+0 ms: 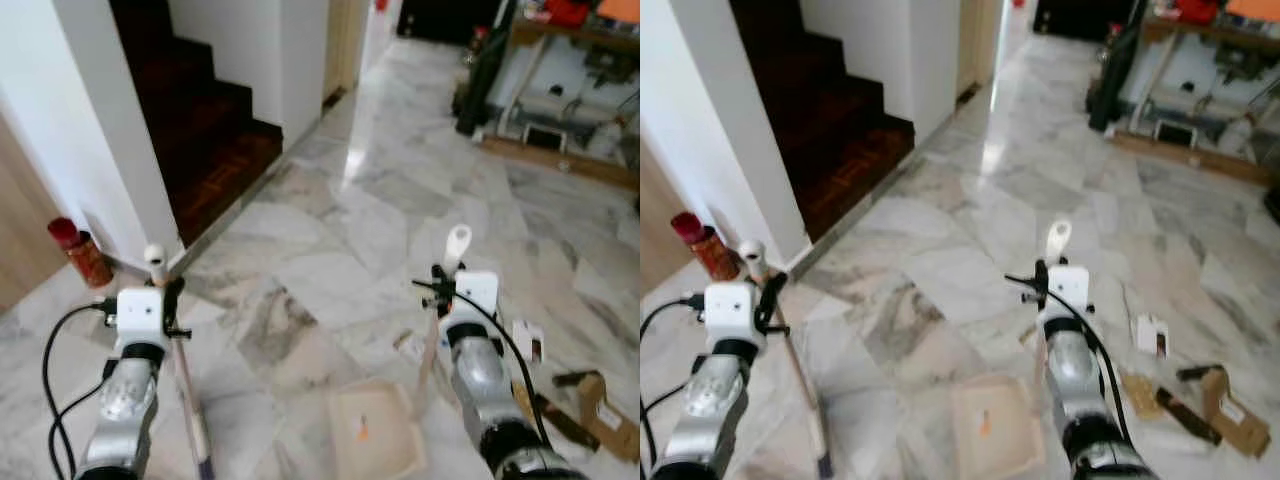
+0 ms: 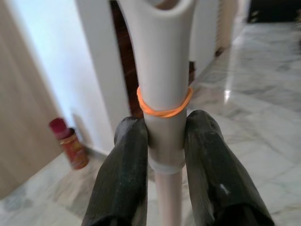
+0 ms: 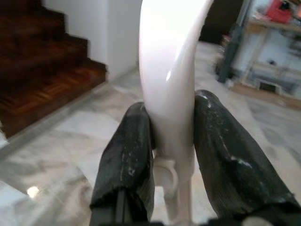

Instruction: Sweep floor

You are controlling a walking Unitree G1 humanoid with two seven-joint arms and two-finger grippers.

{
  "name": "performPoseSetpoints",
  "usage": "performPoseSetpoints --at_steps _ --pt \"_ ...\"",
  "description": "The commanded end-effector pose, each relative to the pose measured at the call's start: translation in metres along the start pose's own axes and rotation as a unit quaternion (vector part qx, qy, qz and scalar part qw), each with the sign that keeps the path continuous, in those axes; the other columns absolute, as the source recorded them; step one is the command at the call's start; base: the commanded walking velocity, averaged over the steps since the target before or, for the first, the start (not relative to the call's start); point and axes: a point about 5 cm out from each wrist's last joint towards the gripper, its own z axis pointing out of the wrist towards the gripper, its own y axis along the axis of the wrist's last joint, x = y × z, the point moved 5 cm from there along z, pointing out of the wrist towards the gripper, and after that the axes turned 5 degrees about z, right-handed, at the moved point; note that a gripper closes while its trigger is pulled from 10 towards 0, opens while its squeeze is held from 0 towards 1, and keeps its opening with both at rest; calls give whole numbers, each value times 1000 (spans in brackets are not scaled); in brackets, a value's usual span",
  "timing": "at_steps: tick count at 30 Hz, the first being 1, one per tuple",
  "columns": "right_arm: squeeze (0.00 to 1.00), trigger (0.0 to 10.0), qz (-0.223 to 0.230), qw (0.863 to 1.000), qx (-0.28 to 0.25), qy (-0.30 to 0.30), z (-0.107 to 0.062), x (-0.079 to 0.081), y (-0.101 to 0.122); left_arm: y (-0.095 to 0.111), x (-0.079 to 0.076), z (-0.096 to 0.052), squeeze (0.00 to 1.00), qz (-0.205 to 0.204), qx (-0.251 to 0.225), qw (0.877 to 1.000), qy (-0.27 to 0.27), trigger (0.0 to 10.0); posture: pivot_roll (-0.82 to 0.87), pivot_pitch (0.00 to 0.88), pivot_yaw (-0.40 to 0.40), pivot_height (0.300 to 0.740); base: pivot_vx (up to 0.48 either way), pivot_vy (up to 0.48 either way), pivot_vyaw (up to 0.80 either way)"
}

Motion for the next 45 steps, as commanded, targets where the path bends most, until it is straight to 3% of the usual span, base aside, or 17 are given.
performPoseSetpoints --at_steps 1,17,45 --pt "0 10000 6 999 -40 -7 5 -6 19 11 -4 5 0 3 -21 1000 -2 10000 111 0 -48 740 315 0 0" --pt "0 10000 14 998 -64 12 7 3 30 11 -3 5 0 5 -23 1000 1 10000 112 0 -50 740 316 0 0" --pt "0 10000 16 998 -57 12 8 3 28 16 -5 8 0 7 -32 999 0 10000 119 0 -52 740 317 0 0"
